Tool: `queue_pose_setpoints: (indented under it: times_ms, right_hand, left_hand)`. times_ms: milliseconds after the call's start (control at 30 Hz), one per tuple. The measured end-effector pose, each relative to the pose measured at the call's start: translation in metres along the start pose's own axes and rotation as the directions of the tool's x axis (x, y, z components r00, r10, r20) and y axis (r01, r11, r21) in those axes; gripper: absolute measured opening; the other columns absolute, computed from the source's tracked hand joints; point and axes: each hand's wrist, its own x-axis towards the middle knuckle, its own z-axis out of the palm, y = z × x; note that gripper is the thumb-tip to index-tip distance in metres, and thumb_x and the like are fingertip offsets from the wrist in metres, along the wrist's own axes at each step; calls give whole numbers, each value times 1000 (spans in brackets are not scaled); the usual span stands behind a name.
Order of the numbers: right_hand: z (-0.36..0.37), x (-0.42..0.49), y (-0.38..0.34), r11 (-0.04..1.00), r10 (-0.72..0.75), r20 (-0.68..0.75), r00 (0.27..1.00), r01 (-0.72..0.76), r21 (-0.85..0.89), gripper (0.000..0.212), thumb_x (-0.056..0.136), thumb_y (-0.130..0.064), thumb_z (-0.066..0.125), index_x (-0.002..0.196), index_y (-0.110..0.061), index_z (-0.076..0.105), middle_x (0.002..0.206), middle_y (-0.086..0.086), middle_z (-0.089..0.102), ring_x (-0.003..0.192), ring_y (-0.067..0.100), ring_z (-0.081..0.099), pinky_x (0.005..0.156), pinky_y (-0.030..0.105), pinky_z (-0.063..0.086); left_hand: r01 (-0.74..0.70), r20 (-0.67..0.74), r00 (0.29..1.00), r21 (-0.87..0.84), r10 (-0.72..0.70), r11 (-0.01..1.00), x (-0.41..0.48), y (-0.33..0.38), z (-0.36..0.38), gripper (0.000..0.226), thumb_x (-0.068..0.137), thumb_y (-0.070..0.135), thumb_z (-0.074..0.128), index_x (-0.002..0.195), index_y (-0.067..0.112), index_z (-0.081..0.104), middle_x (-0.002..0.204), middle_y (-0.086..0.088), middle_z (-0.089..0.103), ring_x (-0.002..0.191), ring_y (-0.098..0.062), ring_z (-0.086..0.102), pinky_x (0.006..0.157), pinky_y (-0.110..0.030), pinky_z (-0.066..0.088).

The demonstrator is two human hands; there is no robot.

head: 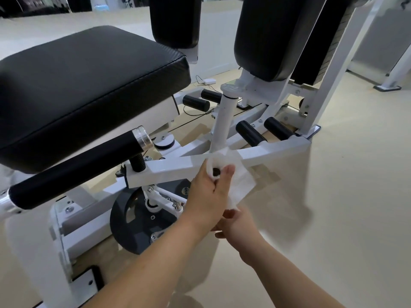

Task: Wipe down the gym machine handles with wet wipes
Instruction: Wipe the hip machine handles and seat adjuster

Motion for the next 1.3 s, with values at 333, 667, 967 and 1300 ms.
queue_pose_setpoints:
  times_ms: [333, 667, 967, 1300]
  right_hand:
    - [-10, -12, -8, 986, 160, -29, 987, -161, -36, 14, 91, -13, 69, 100, -4, 73, 82, 5, 70, 67, 15, 63, 61, 28, 43]
    - [-29, -127, -149, 922, 276, -171, 946, -211, 326, 17, 92, -5, 54, 87, -12, 68, 83, 10, 71, 71, 23, 67, 73, 41, 54]
    - [-53, -259, -402, 916, 226, -7, 974, -210, 342, 71, 103, -65, 31, 116, -12, 76, 114, 16, 76, 113, 36, 70, 104, 51, 49]
    - [6, -321, -610, 990, 97, -206, 974, -74, 116, 20, 100, -33, 64, 102, -18, 76, 96, 2, 78, 93, 20, 75, 74, 35, 62]
  left_hand:
    - [63, -53, 996, -38, -65, 997, -14, 37, -13, 20, 103, 37, 56, 91, 21, 54, 69, 10, 56, 62, -7, 53, 61, -21, 46]
    - [409, 141, 912, -233, -385, 882, -41, 207, -50, 23, 104, 40, 55, 99, 23, 68, 82, 5, 74, 79, -4, 70, 66, -18, 54]
    - [536, 238, 842, -265, -484, 802, -46, 425, -142, 22, 101, 37, 56, 119, 43, 68, 107, 16, 73, 97, 2, 69, 75, -19, 57]
    - [598, 120, 800, -244, -588, 763, -7, 575, -260, 16, 98, 25, 56, 95, 27, 72, 95, -2, 76, 96, -29, 72, 79, -42, 61]
